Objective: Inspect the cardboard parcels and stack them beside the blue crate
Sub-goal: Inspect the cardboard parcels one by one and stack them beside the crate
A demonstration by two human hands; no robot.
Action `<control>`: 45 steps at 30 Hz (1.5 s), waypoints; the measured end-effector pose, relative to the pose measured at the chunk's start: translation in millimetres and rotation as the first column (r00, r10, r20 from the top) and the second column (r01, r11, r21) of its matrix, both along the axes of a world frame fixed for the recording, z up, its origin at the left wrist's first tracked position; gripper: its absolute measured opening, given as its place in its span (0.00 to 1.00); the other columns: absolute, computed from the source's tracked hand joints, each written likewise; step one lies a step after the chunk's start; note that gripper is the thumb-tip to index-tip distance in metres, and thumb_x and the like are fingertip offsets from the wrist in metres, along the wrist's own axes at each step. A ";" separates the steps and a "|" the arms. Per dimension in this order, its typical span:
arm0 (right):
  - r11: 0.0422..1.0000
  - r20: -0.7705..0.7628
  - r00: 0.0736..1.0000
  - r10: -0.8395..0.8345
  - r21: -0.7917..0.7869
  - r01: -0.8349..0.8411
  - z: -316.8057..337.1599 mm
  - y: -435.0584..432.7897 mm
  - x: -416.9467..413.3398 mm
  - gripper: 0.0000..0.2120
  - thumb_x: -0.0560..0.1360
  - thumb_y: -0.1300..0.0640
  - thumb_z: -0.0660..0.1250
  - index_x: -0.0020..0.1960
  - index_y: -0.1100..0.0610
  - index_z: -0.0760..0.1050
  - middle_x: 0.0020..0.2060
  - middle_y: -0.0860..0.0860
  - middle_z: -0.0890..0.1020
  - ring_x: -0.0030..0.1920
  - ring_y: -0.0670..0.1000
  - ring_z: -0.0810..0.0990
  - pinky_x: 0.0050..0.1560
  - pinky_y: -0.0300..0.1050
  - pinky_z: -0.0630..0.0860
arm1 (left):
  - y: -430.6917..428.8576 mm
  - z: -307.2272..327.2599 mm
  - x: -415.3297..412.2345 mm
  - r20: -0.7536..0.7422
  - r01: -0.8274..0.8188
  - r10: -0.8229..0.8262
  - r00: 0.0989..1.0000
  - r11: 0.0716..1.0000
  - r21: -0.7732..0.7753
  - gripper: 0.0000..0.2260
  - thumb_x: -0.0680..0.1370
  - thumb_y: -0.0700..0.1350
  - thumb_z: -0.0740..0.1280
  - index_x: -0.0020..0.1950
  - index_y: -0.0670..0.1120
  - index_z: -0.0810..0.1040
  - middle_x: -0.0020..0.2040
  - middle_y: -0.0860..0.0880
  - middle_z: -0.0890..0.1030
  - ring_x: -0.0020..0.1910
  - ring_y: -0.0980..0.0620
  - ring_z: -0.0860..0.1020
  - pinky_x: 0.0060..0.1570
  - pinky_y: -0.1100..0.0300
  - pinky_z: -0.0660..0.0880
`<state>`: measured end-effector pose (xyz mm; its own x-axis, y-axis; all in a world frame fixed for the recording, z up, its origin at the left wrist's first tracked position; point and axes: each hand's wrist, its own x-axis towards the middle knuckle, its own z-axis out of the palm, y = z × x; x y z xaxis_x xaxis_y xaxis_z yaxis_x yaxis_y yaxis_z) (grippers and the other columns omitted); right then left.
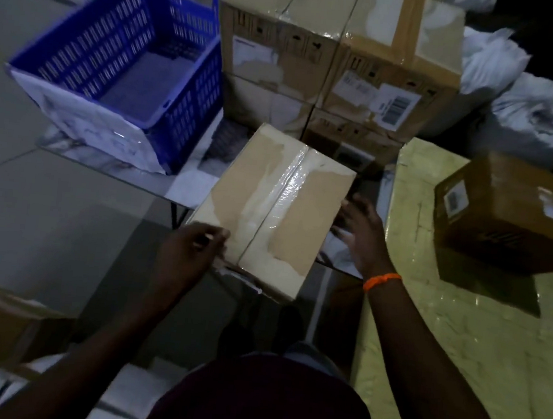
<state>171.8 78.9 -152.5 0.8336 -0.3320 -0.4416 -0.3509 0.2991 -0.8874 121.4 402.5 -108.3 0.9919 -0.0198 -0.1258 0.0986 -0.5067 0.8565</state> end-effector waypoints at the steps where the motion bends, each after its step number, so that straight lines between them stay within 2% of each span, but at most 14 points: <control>1: 0.998 -0.052 0.999 0.007 0.060 -0.004 2.2 4.4 -16.1 0.20 0.78 0.56 0.71 0.69 0.54 0.73 0.63 0.58 0.81 0.62 0.59 0.81 0.56 0.56 0.80 | 5.2 2.2 15.2 0.030 -0.018 0.019 0.999 1.000 -0.007 0.08 0.80 0.48 0.71 0.53 0.45 0.85 0.42 0.50 0.86 0.37 0.61 0.83 0.37 0.65 0.80; 4: 0.986 -0.131 0.982 0.137 0.112 -0.123 5.1 18.7 -52.3 0.28 0.71 0.48 0.74 0.69 0.51 0.73 0.65 0.55 0.80 0.58 0.54 0.82 0.55 0.54 0.80 | 14.6 -1.5 63.4 0.097 0.039 -0.055 0.994 0.986 0.162 0.13 0.81 0.48 0.70 0.65 0.47 0.80 0.58 0.46 0.83 0.50 0.59 0.80 0.47 0.66 0.76; 7: 0.984 -0.137 0.977 0.166 0.091 -0.155 3.0 30.1 -62.4 0.20 0.78 0.50 0.71 0.69 0.48 0.73 0.60 0.53 0.82 0.57 0.54 0.81 0.52 0.52 0.79 | 10.8 -12.0 89.5 -0.157 0.138 -0.117 0.981 0.982 0.128 0.23 0.79 0.55 0.70 0.71 0.47 0.76 0.65 0.43 0.80 0.62 0.44 0.79 0.60 0.48 0.76; 9: 0.986 -0.127 0.978 0.167 0.048 -0.162 3.8 29.9 -56.9 0.14 0.83 0.53 0.66 0.67 0.44 0.75 0.59 0.51 0.83 0.57 0.53 0.82 0.49 0.48 0.81 | 4.3 -15.3 90.7 -0.204 0.116 -0.096 0.974 0.990 0.086 0.30 0.74 0.63 0.67 0.71 0.49 0.76 0.63 0.42 0.81 0.60 0.42 0.80 0.62 0.42 0.77; 12: 0.973 -0.094 0.976 0.199 -0.103 -0.208 4.1 15.0 -43.6 0.23 0.81 0.62 0.69 0.73 0.45 0.72 0.62 0.52 0.82 0.56 0.48 0.83 0.46 0.42 0.81 | -8.6 -9.5 77.0 -0.223 0.097 -0.086 0.971 0.995 0.039 0.27 0.76 0.58 0.70 0.72 0.48 0.75 0.62 0.44 0.81 0.56 0.44 0.81 0.57 0.46 0.79; 17: 0.923 -0.073 0.969 0.235 -0.295 -0.247 4.4 -16.9 -26.6 0.29 0.79 0.67 0.68 0.77 0.51 0.69 0.65 0.56 0.81 0.64 0.57 0.81 0.66 0.58 0.78 | -25.1 -22.7 41.9 -0.278 0.059 -0.093 0.956 0.990 -0.127 0.21 0.80 0.49 0.70 0.73 0.48 0.74 0.64 0.47 0.79 0.57 0.50 0.81 0.54 0.47 0.82; 21: 0.915 -0.091 0.964 0.250 -0.303 -0.266 2.9 -25.2 -22.6 0.27 0.79 0.62 0.71 0.71 0.40 0.71 0.62 0.48 0.83 0.62 0.51 0.82 0.65 0.57 0.79 | -33.7 -28.5 39.9 -0.283 -0.078 0.018 0.959 0.977 -0.201 0.16 0.80 0.49 0.70 0.67 0.55 0.76 0.61 0.49 0.81 0.54 0.54 0.81 0.53 0.47 0.82; 27: 0.929 -0.100 0.969 0.228 -0.275 -0.247 1.5 -33.7 -3.4 0.26 0.79 0.60 0.71 0.76 0.50 0.71 0.61 0.49 0.84 0.59 0.50 0.84 0.63 0.57 0.80 | -39.4 -14.2 65.3 -0.302 -0.083 0.045 0.952 0.990 -0.114 0.22 0.81 0.50 0.69 0.74 0.51 0.72 0.66 0.48 0.79 0.60 0.48 0.80 0.58 0.42 0.80; 30: 0.922 -0.089 0.961 0.264 -0.270 -0.278 6.2 -33.4 18.0 0.27 0.80 0.58 0.70 0.78 0.50 0.69 0.62 0.51 0.83 0.59 0.50 0.84 0.59 0.48 0.82 | -46.7 -9.1 92.6 -0.279 -0.062 0.049 0.959 0.997 -0.039 0.25 0.81 0.51 0.69 0.77 0.51 0.69 0.69 0.47 0.78 0.63 0.45 0.79 0.62 0.39 0.78; 32: 0.921 -0.086 0.955 0.283 -0.253 -0.295 9.3 -29.8 29.5 0.22 0.82 0.59 0.68 0.75 0.50 0.72 0.60 0.50 0.84 0.59 0.50 0.84 0.53 0.42 0.82 | -53.7 -8.1 105.2 -0.297 -0.050 0.043 0.954 0.999 -0.014 0.23 0.82 0.51 0.67 0.77 0.51 0.70 0.70 0.46 0.78 0.65 0.45 0.78 0.64 0.39 0.76; 35: 0.924 -0.086 0.953 0.290 -0.232 -0.303 9.4 -23.6 37.7 0.18 0.82 0.60 0.66 0.71 0.51 0.76 0.58 0.51 0.85 0.56 0.50 0.85 0.50 0.43 0.81 | -63.4 -3.7 106.7 -0.312 -0.059 0.051 0.949 0.998 -0.018 0.19 0.83 0.51 0.64 0.75 0.52 0.72 0.69 0.45 0.78 0.64 0.44 0.78 0.64 0.40 0.76; 39: 0.946 -0.051 0.968 0.247 -0.206 -0.252 24.0 -17.6 34.3 0.20 0.81 0.64 0.65 0.69 0.46 0.76 0.50 0.41 0.86 0.47 0.41 0.86 0.42 0.36 0.80 | -63.8 0.1 94.7 -0.287 -0.099 0.074 0.955 0.992 -0.073 0.18 0.81 0.54 0.64 0.72 0.60 0.74 0.67 0.48 0.80 0.62 0.46 0.80 0.60 0.39 0.78; 42: 0.955 0.012 0.977 0.213 -0.214 -0.205 44.9 -17.4 32.9 0.21 0.81 0.66 0.65 0.70 0.48 0.75 0.57 0.47 0.86 0.55 0.47 0.85 0.50 0.44 0.82 | -64.6 12.4 92.5 -0.221 -0.159 0.123 0.968 0.975 -0.158 0.25 0.75 0.62 0.67 0.72 0.59 0.73 0.68 0.53 0.79 0.63 0.51 0.79 0.61 0.42 0.78; 45: 0.972 0.121 0.977 0.174 -0.180 -0.151 70.9 -17.8 31.8 0.20 0.82 0.64 0.65 0.72 0.52 0.74 0.63 0.52 0.83 0.62 0.54 0.82 0.62 0.54 0.80 | -70.5 35.9 95.2 -0.149 -0.221 0.187 0.971 0.940 -0.259 0.26 0.78 0.59 0.70 0.73 0.53 0.70 0.67 0.53 0.77 0.60 0.54 0.78 0.60 0.48 0.77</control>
<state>203.6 61.1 -81.6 0.9305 -0.2474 -0.2701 -0.2556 0.0899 -0.9626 216.6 332.0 -72.4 0.9560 0.1309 -0.2625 0.2859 -0.2144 0.9340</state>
